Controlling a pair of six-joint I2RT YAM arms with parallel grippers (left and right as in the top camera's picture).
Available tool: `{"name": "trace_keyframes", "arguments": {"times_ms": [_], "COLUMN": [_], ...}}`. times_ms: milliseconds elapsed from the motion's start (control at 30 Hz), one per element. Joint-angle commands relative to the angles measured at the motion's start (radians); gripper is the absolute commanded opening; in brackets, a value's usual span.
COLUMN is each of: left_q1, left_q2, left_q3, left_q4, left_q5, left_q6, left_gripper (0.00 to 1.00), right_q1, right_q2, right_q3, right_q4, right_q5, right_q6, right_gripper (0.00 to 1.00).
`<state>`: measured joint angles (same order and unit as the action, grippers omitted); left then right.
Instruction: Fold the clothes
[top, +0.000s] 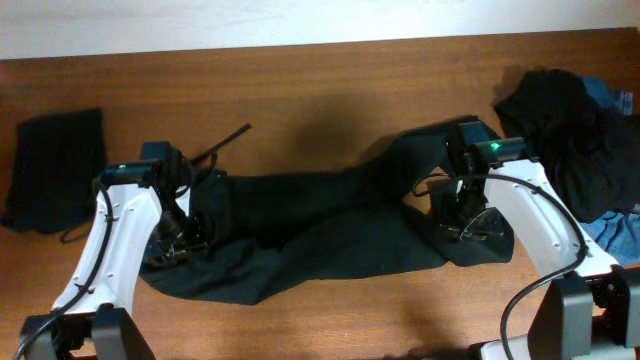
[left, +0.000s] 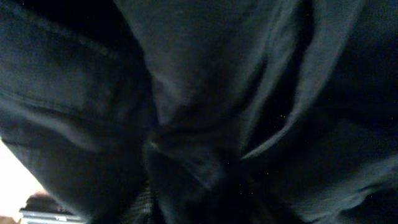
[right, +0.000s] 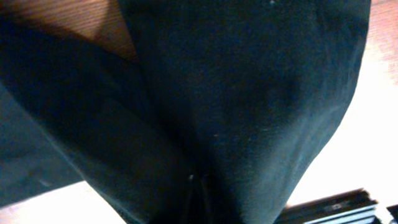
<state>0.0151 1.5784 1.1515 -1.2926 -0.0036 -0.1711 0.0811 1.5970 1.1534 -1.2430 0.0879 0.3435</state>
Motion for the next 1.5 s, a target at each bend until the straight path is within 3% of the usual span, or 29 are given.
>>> {"name": "trace_keyframes", "arguments": {"times_ms": [0,133,267,433,533,800,1033,1233,1400,1467], "left_q1": [0.001,0.001,0.001,0.001,0.001,0.000,0.000,-0.009,-0.027,-0.027], "left_q2": [-0.010,-0.021,-0.063,-0.131,-0.170,-0.164,-0.006,0.170,0.214,0.219], "left_q3": [-0.022,-0.020,-0.018,-0.018,-0.018,-0.019,-0.017,0.066,0.118,0.119], "left_q4": [-0.021,-0.024,-0.040,-0.080,-0.014,0.339,0.560,0.546,0.550,0.558], "left_q5": [0.015,0.015,0.014,-0.051,-0.092,-0.082,0.071,0.109,0.109,0.108], "left_q6": [0.000,0.000,-0.001,-0.039,-0.096,-0.117,-0.117,-0.077,-0.063,-0.062], "left_gripper": [0.52,0.55,0.56,0.56,0.57,0.61,0.61,0.61,0.61,0.60], "right_q1": [-0.005,-0.005,-0.005,-0.005,-0.005,-0.005,-0.019,-0.073,-0.108,-0.109], "right_q2": [-0.002,-0.002,-0.002,-0.002,-0.002,0.001,0.039,0.097,0.156,0.188], "right_q3": [0.008,0.062,0.162,0.281,0.327,0.335,0.335,0.336,0.336,0.336], "right_q4": [0.003,-0.022,-0.084,-0.119,-0.078,0.096,0.172,0.249,0.332,0.360], "right_q5": [0.007,0.014,0.043,0.082,0.082,0.078,0.077,0.000,-0.095,-0.108], "right_q6": [-0.002,-0.002,-0.002,-0.002,-0.002,-0.057,-0.082,-0.138,-0.208,-0.240], "right_gripper": [0.17,0.28,0.66,0.87,1.00,0.99,0.99,0.99,1.00,0.96]}}
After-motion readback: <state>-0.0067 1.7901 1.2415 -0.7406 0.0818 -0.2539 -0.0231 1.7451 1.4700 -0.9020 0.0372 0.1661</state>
